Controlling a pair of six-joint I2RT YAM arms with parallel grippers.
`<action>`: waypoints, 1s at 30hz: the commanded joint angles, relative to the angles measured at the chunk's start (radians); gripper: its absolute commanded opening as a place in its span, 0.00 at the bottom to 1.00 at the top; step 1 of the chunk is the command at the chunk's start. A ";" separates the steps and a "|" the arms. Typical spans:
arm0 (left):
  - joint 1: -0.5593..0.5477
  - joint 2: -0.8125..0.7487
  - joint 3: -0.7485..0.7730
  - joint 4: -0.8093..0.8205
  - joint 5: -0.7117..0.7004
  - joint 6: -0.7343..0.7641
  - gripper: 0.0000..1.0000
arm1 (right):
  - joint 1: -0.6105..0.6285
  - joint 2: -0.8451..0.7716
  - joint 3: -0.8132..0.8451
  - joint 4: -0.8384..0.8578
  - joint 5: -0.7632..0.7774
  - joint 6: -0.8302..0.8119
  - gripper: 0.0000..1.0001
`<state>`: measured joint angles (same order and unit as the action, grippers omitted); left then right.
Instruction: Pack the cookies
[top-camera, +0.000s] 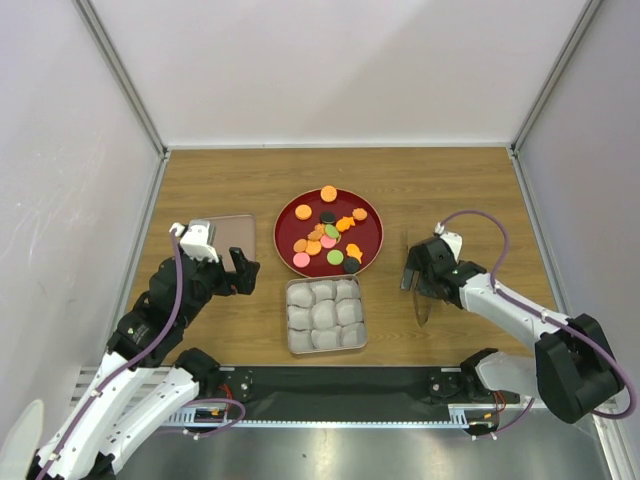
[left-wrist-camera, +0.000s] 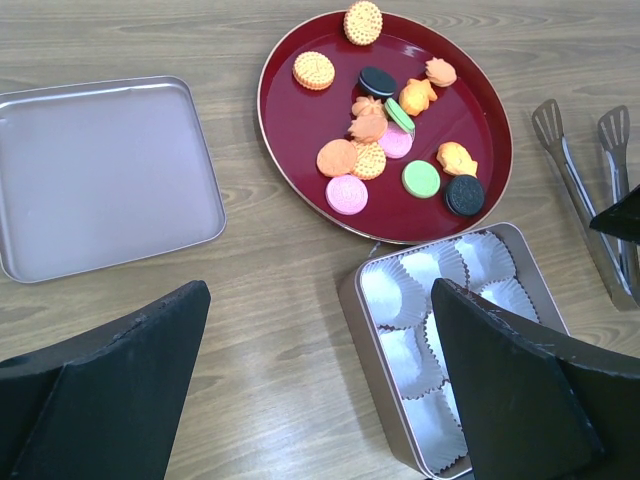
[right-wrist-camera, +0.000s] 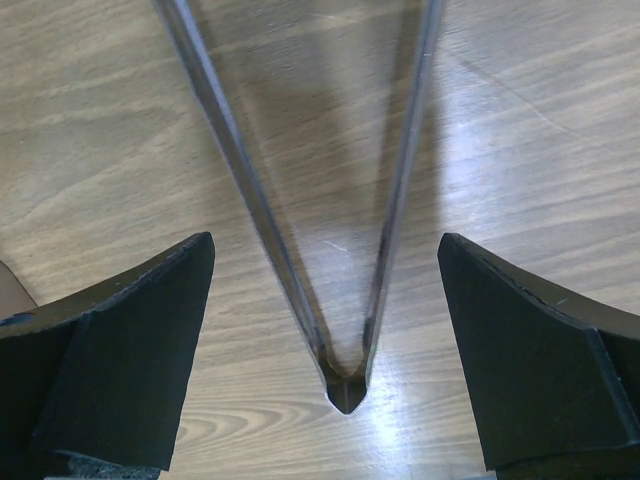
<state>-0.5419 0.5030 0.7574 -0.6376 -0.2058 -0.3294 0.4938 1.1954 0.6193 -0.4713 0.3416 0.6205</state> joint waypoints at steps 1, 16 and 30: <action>0.003 0.006 0.008 0.035 0.008 0.027 1.00 | 0.025 0.027 0.005 0.046 0.003 0.022 1.00; 0.003 0.023 0.008 0.030 -0.003 0.026 1.00 | 0.048 0.122 0.007 0.106 0.020 0.045 0.91; 0.003 0.025 0.010 0.027 -0.012 0.023 1.00 | -0.007 0.224 0.086 0.164 -0.007 -0.013 0.84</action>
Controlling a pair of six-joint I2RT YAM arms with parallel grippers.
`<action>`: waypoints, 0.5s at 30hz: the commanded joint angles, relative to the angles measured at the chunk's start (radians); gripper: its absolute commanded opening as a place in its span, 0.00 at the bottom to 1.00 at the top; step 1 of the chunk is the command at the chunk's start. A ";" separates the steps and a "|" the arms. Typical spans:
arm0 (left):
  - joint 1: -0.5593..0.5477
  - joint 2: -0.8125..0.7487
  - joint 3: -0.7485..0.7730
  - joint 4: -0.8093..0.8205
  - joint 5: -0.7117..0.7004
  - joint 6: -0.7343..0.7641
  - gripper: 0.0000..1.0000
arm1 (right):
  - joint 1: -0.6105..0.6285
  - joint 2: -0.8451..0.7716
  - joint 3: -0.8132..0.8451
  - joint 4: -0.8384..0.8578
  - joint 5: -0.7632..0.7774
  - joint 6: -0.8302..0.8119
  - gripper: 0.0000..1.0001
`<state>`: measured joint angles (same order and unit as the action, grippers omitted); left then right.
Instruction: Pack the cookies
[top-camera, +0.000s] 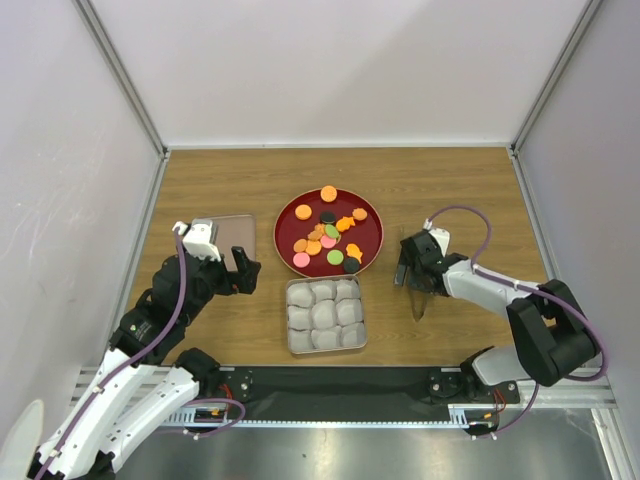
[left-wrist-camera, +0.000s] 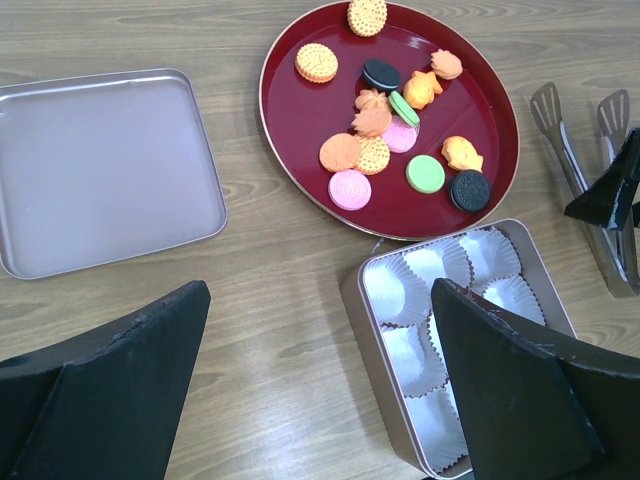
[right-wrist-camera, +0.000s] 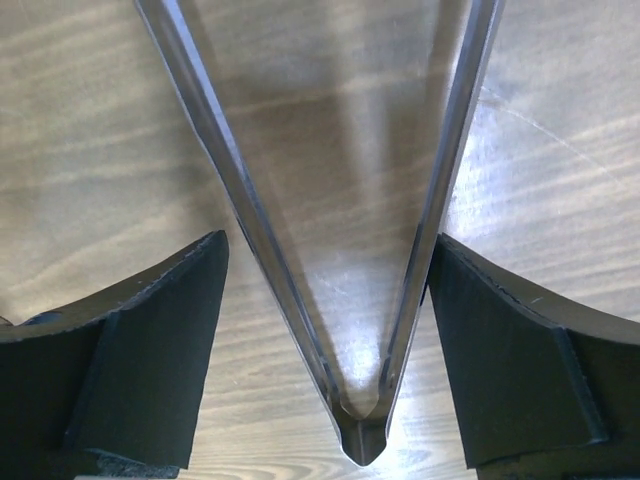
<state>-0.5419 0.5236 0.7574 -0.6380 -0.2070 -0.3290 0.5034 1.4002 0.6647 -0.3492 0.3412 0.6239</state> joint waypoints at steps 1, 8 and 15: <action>0.003 0.006 0.010 0.029 -0.012 0.022 1.00 | -0.023 0.022 0.045 0.045 -0.010 -0.023 0.83; 0.003 0.006 0.010 0.029 -0.011 0.022 1.00 | -0.069 0.074 0.105 0.065 -0.027 -0.059 0.80; 0.002 0.001 0.010 0.027 -0.014 0.022 1.00 | -0.082 0.102 0.116 0.075 -0.056 -0.055 0.77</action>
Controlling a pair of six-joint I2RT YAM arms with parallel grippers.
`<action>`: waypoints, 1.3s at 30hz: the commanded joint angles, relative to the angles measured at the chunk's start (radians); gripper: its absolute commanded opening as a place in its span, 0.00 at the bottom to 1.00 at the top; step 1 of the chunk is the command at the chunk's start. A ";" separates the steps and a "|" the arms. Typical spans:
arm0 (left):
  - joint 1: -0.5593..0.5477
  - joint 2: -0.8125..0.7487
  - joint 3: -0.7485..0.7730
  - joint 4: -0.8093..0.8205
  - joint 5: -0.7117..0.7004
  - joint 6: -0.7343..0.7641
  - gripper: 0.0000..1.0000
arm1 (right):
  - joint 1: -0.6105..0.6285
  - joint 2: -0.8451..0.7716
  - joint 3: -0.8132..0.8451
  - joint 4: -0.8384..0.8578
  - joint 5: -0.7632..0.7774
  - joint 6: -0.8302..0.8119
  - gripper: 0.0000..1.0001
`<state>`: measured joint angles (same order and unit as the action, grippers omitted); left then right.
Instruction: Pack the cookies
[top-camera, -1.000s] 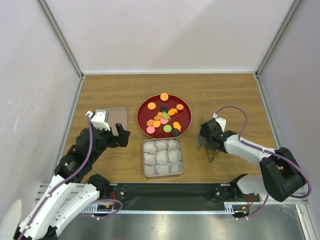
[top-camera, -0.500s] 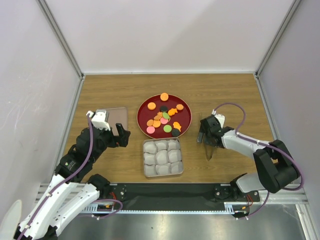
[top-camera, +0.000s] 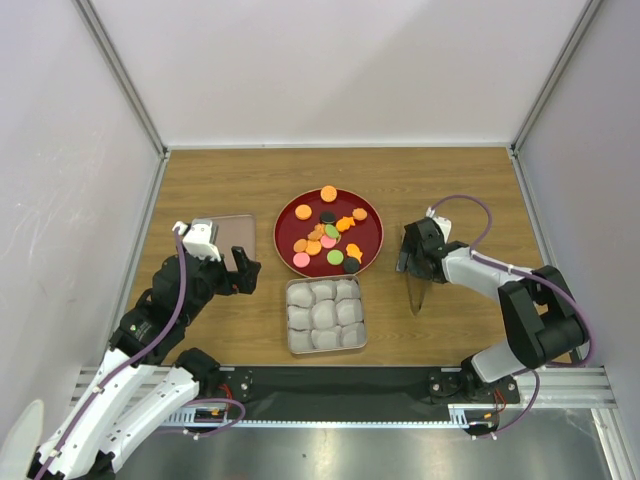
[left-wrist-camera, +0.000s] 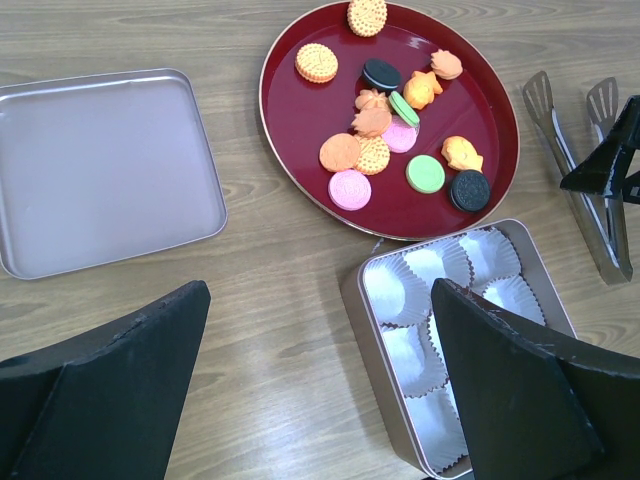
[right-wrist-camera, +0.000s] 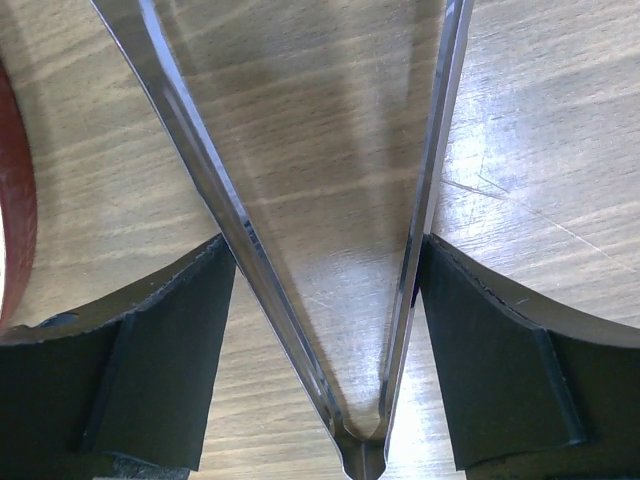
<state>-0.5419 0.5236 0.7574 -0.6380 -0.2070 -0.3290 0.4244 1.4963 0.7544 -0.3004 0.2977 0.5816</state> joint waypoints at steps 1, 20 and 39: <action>0.003 0.000 0.010 0.026 -0.012 0.022 1.00 | -0.003 0.001 0.019 0.026 -0.014 -0.012 0.77; 0.003 0.000 0.008 0.031 -0.005 0.024 1.00 | 0.028 -0.077 -0.076 0.007 -0.005 0.023 0.81; 0.002 -0.007 0.008 0.027 -0.012 0.024 1.00 | 0.077 -0.064 0.095 -0.138 0.055 -0.051 0.62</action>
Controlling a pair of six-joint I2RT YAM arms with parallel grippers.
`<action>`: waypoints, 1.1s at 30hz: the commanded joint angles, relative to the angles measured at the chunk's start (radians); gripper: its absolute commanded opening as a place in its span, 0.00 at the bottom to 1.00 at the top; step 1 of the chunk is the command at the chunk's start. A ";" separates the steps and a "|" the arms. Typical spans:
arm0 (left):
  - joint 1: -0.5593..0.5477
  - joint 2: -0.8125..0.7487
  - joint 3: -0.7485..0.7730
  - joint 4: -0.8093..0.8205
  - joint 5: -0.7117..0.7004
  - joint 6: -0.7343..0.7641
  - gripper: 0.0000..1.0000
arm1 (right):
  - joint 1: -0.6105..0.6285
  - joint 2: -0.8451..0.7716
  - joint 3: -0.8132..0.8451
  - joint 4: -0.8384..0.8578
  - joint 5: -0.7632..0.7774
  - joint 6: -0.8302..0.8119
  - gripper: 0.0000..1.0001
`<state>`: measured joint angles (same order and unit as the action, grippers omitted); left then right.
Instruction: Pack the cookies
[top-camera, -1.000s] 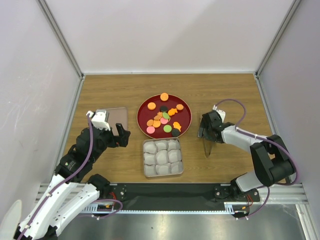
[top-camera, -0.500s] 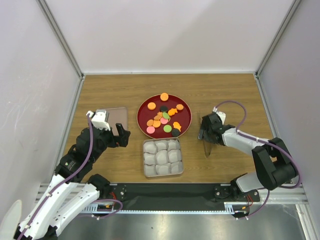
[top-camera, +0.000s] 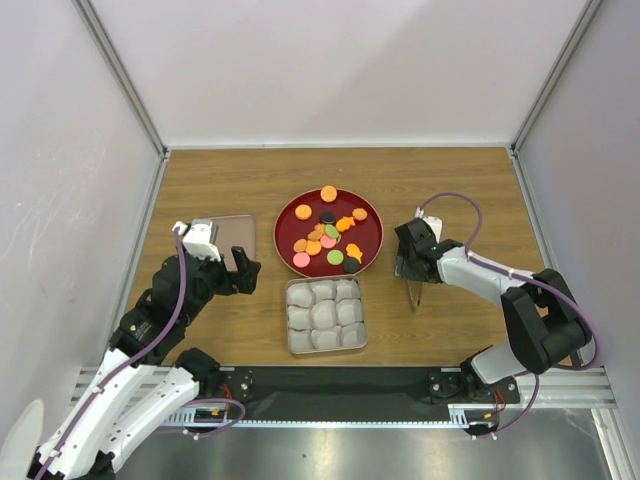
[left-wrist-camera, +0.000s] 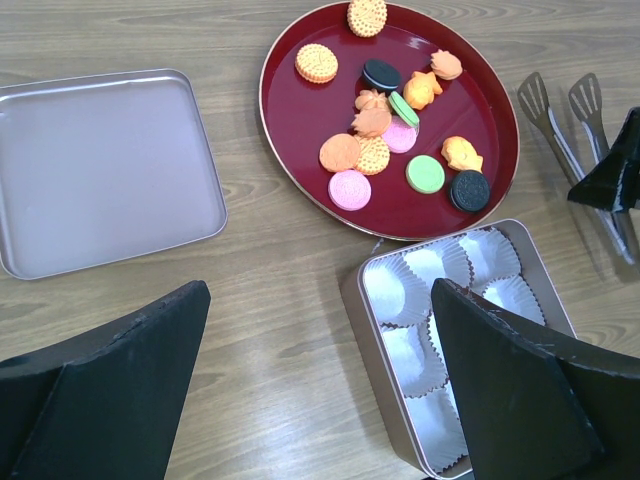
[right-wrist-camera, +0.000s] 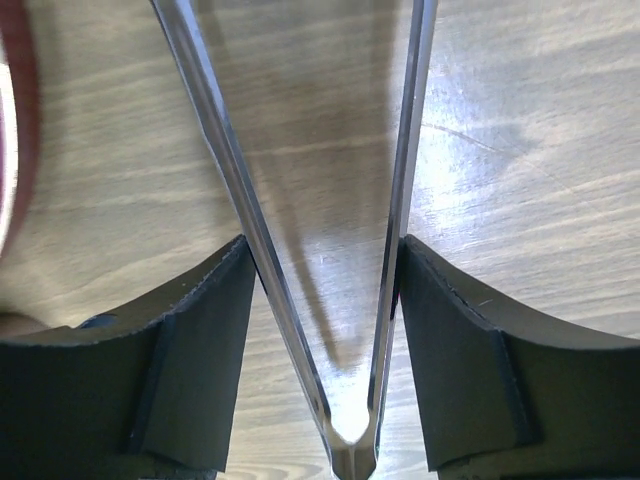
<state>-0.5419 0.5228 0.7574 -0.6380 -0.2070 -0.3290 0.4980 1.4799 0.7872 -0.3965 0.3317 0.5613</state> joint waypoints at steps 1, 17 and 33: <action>0.002 -0.009 0.010 0.026 -0.014 0.022 1.00 | 0.004 -0.055 0.069 -0.050 0.017 -0.038 0.62; 0.002 -0.021 0.011 0.017 -0.054 0.010 1.00 | 0.004 -0.233 0.190 -0.202 -0.075 -0.116 0.60; 0.002 -0.007 0.011 0.021 -0.042 0.011 1.00 | 0.097 -0.193 0.461 -0.357 -0.132 -0.208 0.54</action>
<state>-0.5419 0.5114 0.7574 -0.6384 -0.2432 -0.3302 0.5652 1.2533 1.1736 -0.7296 0.2146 0.3973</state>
